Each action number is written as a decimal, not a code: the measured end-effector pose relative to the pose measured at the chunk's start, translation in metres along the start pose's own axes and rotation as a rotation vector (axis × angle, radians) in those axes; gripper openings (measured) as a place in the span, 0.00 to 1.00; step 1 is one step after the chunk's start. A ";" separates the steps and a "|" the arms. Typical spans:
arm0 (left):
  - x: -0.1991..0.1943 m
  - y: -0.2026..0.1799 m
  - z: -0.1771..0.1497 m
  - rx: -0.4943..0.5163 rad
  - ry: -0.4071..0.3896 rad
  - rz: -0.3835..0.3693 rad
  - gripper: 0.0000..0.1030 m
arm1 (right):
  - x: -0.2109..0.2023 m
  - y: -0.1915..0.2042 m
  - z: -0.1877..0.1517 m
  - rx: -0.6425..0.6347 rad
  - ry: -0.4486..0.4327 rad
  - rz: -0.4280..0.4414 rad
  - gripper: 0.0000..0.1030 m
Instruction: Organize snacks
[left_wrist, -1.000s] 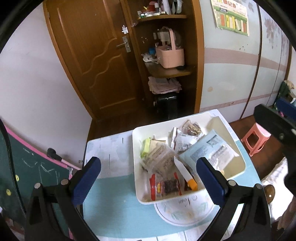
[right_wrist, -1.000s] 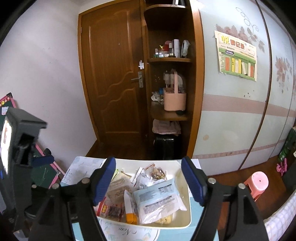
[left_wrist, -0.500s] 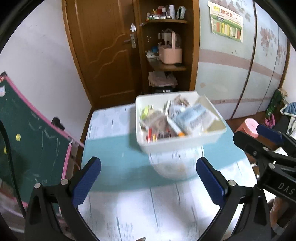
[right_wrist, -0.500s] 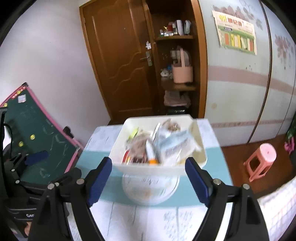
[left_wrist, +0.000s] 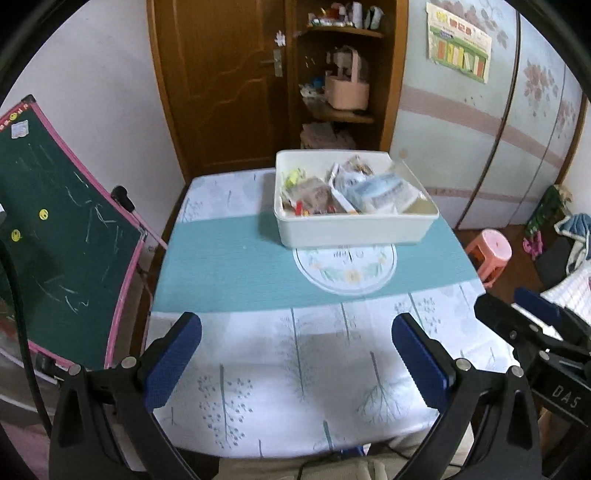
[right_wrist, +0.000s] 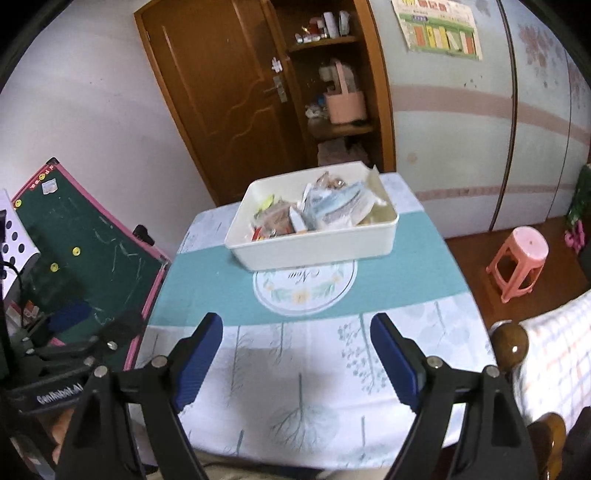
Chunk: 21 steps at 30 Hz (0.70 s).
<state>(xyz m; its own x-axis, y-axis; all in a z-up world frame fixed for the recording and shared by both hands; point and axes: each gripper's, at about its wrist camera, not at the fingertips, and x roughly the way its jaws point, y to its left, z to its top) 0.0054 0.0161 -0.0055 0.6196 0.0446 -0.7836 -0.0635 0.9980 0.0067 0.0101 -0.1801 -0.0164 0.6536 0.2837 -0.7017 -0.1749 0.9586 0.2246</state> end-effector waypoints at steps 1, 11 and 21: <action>0.001 -0.001 -0.003 0.005 0.004 0.008 0.99 | -0.001 0.003 -0.001 -0.012 0.002 -0.001 0.81; 0.000 0.010 -0.002 -0.048 -0.022 0.040 0.99 | 0.003 0.021 -0.008 -0.081 0.017 -0.006 0.81; 0.001 0.011 -0.003 -0.052 -0.017 0.034 0.99 | 0.005 0.021 -0.005 -0.078 0.017 -0.007 0.81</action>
<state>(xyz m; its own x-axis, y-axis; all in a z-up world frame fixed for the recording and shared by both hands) 0.0032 0.0266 -0.0078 0.6300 0.0796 -0.7725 -0.1247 0.9922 0.0005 0.0056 -0.1579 -0.0186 0.6424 0.2766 -0.7147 -0.2275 0.9594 0.1668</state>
